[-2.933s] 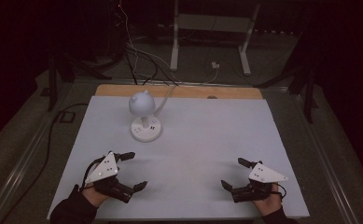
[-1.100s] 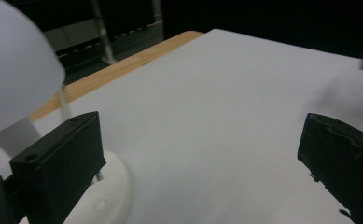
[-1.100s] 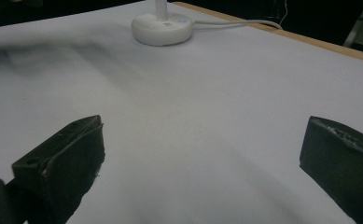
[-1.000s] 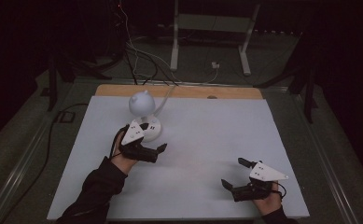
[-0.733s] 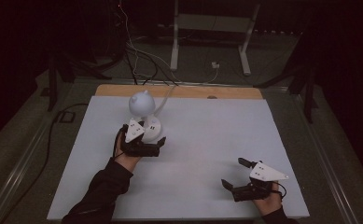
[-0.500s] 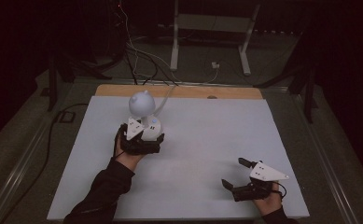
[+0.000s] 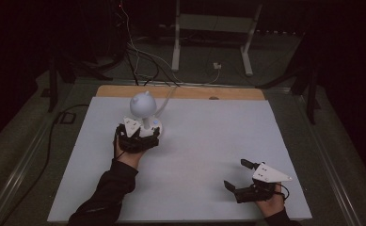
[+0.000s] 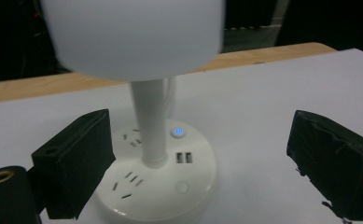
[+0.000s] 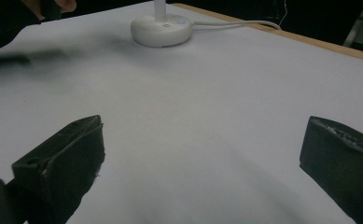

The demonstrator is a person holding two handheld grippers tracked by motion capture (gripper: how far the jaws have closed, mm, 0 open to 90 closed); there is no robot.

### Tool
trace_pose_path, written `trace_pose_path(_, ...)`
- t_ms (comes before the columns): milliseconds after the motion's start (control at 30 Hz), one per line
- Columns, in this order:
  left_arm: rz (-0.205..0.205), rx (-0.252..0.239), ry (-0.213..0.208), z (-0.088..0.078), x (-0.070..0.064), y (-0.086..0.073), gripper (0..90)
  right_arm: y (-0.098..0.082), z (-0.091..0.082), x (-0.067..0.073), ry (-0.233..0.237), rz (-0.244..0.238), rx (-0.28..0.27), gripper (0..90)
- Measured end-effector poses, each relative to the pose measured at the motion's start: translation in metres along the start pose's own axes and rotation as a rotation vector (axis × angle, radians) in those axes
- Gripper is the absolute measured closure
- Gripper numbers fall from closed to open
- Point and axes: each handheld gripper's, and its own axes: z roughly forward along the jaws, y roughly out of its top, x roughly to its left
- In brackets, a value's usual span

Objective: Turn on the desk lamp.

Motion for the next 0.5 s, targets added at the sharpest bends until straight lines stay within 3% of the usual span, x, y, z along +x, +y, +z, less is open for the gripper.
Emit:
trace_pose_path(133, 0.001, 0.005, -0.005, 0.003, 0.002, -0.002, 17.3, 0.0, 0.0, 0.0, 0.0, 0.0, 0.0, 0.0)
trace_pose_path(333, -0.007, 0.031, 0.034, 0.009, 0.002, -0.007, 22.5, 0.0, 0.0, 0.0, 0.002, 0.0, 0.002, 0.0)
trace_pose_path(500, -0.007, 0.032, 0.042, 0.011, 0.0, -0.011, 37.9, 0.0, 0.0, 0.0, 0.005, 0.001, 0.007, 0.0)
